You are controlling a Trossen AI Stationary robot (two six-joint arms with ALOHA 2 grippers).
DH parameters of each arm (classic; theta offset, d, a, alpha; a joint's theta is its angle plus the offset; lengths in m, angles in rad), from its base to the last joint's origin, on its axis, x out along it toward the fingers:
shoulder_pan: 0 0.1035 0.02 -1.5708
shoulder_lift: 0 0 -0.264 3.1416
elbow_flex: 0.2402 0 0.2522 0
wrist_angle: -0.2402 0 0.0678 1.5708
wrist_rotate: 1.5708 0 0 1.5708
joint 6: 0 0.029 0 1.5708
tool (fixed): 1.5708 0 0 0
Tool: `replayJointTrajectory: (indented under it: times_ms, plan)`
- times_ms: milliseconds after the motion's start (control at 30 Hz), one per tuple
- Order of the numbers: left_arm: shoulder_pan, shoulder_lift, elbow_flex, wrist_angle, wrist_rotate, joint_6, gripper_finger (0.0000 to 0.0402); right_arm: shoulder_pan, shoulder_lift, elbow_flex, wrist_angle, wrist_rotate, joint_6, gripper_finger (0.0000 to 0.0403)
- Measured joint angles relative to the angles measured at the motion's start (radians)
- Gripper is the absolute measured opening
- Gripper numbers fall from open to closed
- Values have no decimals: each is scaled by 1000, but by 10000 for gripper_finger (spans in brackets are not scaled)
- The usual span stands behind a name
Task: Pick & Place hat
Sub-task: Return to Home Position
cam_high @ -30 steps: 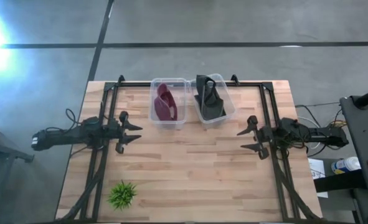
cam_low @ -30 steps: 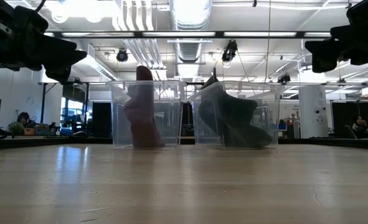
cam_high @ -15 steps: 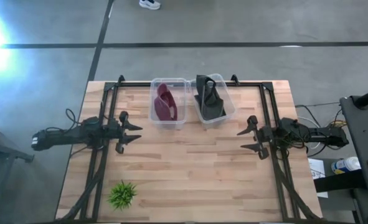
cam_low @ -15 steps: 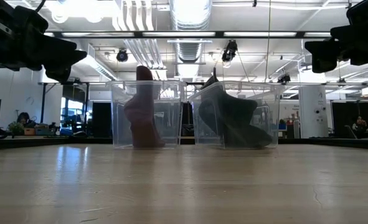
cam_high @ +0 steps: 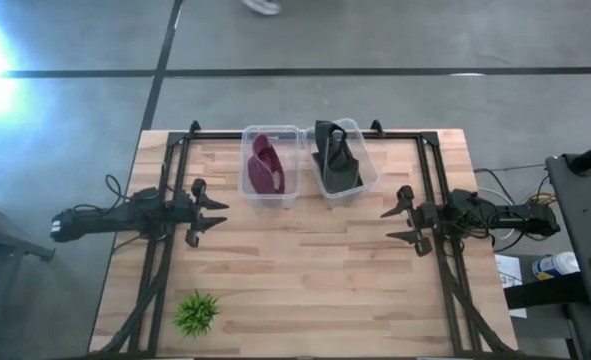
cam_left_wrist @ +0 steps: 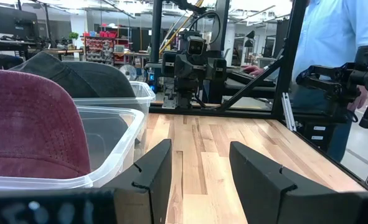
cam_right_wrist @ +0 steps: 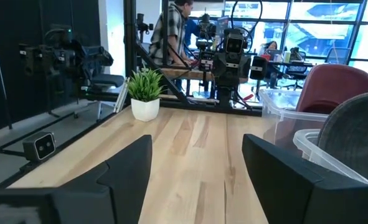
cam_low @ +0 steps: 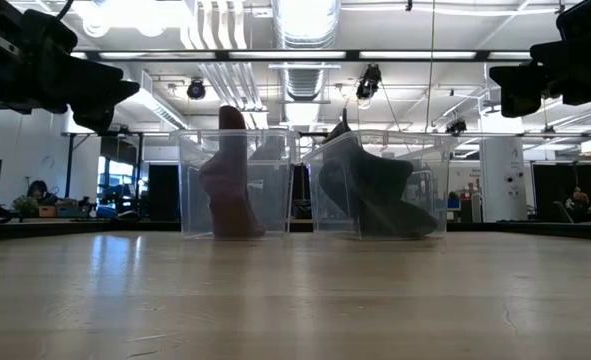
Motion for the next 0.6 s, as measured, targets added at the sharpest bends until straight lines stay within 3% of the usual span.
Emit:
replayJointTrajectory:
  times_ms: [600]
  plan:
    - [0, 0, 0, 0, 0, 0, 155, 0, -1, 0, 0, 0, 0, 245]
